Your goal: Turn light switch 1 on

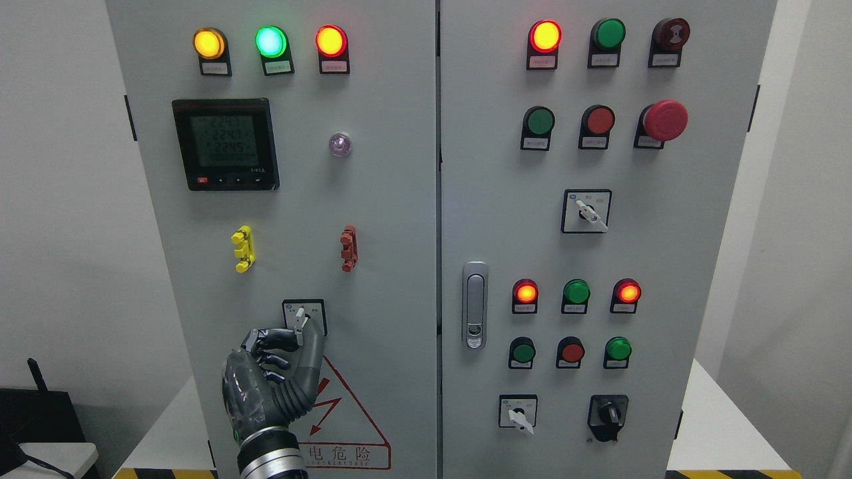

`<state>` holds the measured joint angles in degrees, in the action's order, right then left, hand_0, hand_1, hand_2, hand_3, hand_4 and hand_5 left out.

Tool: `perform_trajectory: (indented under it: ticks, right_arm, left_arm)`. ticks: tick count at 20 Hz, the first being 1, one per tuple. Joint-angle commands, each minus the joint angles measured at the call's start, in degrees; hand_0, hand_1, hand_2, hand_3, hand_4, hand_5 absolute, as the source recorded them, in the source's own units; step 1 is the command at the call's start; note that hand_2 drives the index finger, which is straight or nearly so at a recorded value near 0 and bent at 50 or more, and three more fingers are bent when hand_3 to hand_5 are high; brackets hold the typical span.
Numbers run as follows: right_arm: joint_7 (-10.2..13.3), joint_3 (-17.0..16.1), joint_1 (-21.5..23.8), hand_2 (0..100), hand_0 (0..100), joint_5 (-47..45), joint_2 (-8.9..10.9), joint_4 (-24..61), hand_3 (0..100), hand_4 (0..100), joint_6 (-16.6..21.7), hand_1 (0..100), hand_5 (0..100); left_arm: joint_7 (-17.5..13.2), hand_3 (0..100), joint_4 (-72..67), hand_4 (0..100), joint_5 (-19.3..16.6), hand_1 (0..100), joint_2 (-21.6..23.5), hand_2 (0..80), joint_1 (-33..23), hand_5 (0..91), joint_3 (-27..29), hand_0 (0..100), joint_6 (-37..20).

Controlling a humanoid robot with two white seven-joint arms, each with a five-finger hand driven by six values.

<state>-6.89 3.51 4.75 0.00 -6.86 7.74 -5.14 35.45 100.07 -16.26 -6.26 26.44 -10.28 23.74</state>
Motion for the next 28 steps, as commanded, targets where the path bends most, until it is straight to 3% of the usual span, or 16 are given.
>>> perform_trajectory:
  ticks: [1, 28]
  right_arm:
    - [0.04, 0.00, -0.01, 0, 12, -0.97, 0.00, 0.00, 0, 0, -0.04, 39, 0]
    - [0.04, 0.00, -0.01, 0, 12, -0.97, 0.00, 0.00, 0, 0, -0.04, 39, 0]
  left_arm:
    - [-0.11, 69, 0.03, 79, 0.00, 48, -0.06, 55.3, 0.36, 76.1, -0.09, 23, 0.17]
    - [-0.47, 70, 0.12, 80, 0.00, 48, 0.02, 56.9, 1.24, 77.4, -0.09, 25, 2.71]
